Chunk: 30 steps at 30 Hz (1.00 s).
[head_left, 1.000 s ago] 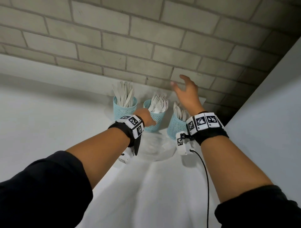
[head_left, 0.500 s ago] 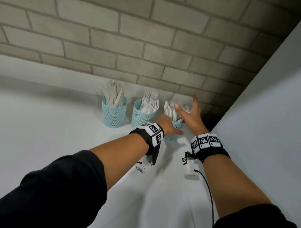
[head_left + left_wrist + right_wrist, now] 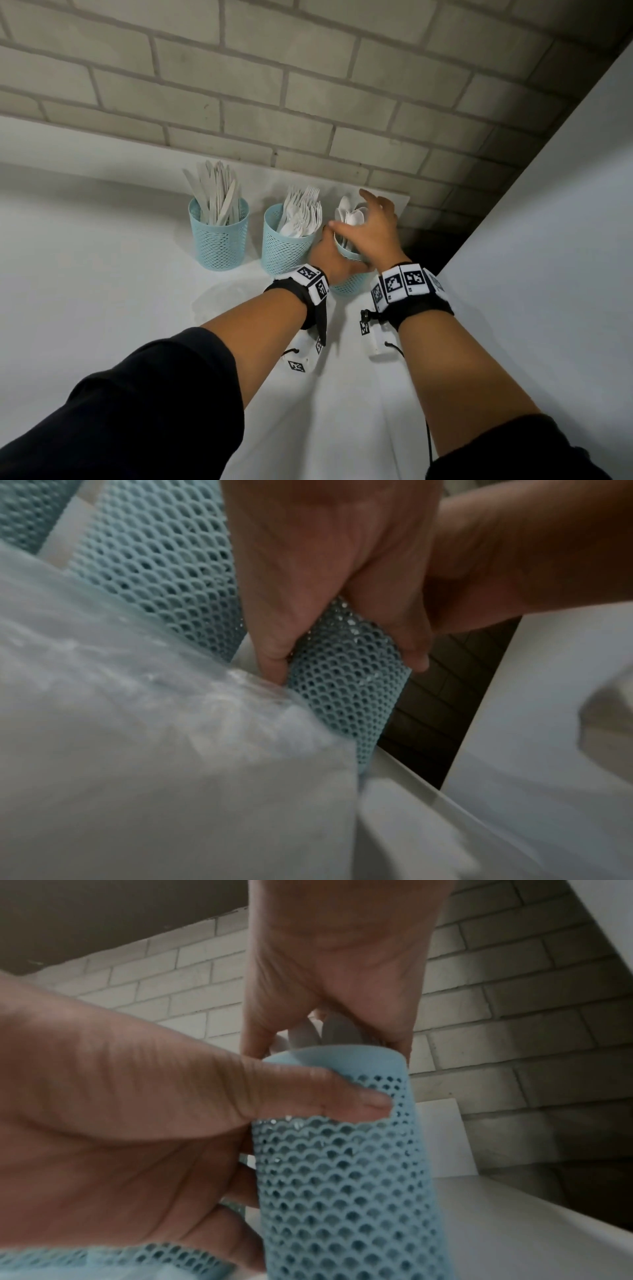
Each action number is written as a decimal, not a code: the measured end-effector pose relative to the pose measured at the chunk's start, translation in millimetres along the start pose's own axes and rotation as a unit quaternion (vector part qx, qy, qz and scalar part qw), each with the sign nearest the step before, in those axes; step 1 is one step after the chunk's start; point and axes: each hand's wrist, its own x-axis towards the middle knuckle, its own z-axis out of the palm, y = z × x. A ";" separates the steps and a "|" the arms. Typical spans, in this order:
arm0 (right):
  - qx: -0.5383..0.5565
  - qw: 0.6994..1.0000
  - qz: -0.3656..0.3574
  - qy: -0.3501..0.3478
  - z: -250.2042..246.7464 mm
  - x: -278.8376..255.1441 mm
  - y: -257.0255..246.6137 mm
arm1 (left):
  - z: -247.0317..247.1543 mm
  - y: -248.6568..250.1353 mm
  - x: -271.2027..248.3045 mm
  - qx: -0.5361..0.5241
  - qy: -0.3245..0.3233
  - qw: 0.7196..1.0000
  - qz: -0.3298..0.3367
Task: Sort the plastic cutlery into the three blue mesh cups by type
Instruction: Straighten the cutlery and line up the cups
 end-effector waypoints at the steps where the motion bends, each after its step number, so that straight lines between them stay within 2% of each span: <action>1: -0.028 1.000 -0.010 0.000 3.1 0.6 -4.5 | 0.6 -2.5 4.3 0.005 -0.004 1.000 0.001; 3: -0.074 0.995 -0.068 -0.005 7.9 -1.3 -10.2 | 0.8 -3.2 8.2 0.041 -0.018 0.999 0.014; 5: -0.059 0.993 -0.102 0.005 6.0 -3.2 -5.4 | 1.6 -7.2 10.3 0.061 -0.019 0.997 0.030; 7: -0.028 0.995 -0.079 0.050 -1.1 -0.5 5.5 | 2.2 -11.0 9.5 0.030 0.000 0.999 0.012; 9: -0.049 0.995 -0.062 0.066 -4.7 1.1 9.8 | 4.0 -13.5 10.9 0.026 0.008 1.000 0.014; 12: -0.098 0.990 -0.098 -0.015 3.1 -0.9 0.9 | 8.2 -10.5 13.5 0.061 -0.004 0.998 0.028; 14: -0.100 0.987 -0.120 -0.022 7.0 -0.4 -2.4 | 7.8 -10.6 14.9 0.052 -0.005 0.998 0.028; 17: 0.020 0.995 -0.085 0.047 -0.7 6.8 4.4 | 4.4 -14.5 15.2 0.026 -0.003 0.999 0.026; 19: 0.110 0.990 -0.055 0.074 -8.3 7.5 10.0 | 3.1 -16.1 15.3 0.021 -0.002 0.999 0.031; 22: 0.177 0.982 -0.026 0.065 -15.2 2.4 15.1 | 3.5 -14.2 13.9 0.029 0.004 0.999 0.044; 27: 0.132 0.991 0.008 0.029 -10.1 -2.0 16.4 | 4.8 -14.2 13.3 0.030 0.000 0.999 0.035; 30: 0.053 0.997 -0.042 0.027 1.2 -3.2 10.4 | 5.2 -13.4 12.9 0.036 0.000 0.999 0.036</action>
